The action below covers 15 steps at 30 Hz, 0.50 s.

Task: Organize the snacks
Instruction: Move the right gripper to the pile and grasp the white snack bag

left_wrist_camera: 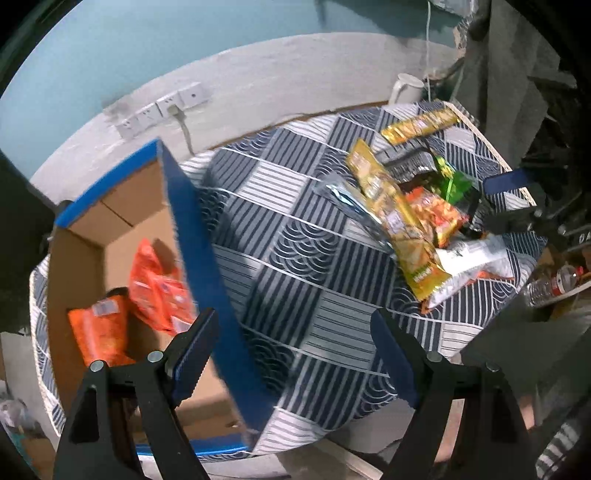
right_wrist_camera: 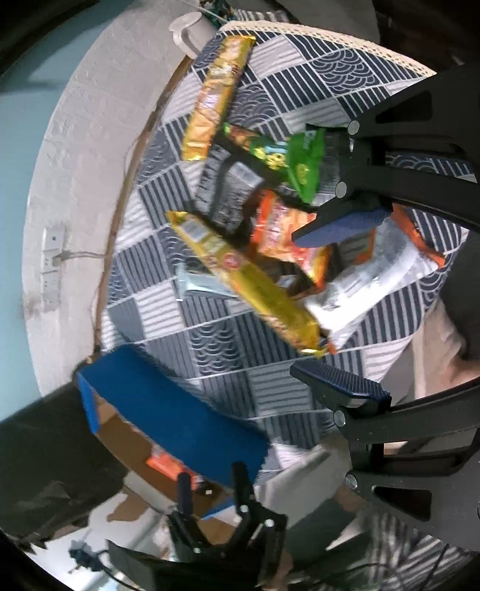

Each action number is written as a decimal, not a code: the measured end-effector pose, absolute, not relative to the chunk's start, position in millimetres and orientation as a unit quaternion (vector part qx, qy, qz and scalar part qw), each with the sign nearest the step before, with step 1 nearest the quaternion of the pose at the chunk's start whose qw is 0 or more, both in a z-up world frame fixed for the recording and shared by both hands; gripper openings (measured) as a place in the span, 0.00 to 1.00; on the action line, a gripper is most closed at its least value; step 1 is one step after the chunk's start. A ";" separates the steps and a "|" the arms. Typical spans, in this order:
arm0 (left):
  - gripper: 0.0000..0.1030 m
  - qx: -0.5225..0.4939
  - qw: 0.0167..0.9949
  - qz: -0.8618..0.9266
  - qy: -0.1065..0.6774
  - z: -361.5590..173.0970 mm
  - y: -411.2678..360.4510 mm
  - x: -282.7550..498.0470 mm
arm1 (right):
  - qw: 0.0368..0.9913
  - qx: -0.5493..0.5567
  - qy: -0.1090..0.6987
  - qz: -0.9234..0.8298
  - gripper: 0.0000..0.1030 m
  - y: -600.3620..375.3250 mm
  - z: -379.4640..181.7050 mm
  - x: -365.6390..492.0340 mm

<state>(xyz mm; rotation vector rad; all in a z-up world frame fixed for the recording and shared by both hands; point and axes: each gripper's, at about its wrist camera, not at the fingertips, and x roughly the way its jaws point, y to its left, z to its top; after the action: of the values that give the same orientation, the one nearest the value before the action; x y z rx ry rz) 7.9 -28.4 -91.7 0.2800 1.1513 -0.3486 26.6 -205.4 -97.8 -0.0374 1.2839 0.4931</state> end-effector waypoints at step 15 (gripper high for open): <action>0.82 0.137 0.793 -0.177 0.567 -119.6 -54.4 6.7 | 0.719 -0.089 0.639 0.258 0.62 -197.0 -169.0 9.2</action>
<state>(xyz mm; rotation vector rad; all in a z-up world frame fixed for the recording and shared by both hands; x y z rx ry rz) 6.7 -54.4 -119.6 0.2939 1.2187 -0.3814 9.2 -197.0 -169.0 -0.1969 1.4140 0.5697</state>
